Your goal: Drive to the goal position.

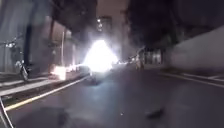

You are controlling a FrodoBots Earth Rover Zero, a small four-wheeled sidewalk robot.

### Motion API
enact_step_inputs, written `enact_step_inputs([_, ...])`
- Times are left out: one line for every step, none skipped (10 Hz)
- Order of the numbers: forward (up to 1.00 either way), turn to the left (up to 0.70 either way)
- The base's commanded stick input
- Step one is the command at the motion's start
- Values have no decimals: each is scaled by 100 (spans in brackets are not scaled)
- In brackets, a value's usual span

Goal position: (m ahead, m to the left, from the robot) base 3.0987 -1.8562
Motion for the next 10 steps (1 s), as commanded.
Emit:
enact_step_inputs([45,-26])
enact_step_inputs([45,-15])
enact_step_inputs([45,-3])
enact_step_inputs([45,0])
enact_step_inputs([45,0])
enact_step_inputs([45,0])
enact_step_inputs([45,0])
enact_step_inputs([45,0])
enact_step_inputs([45,0])
enact_step_inputs([45,0])
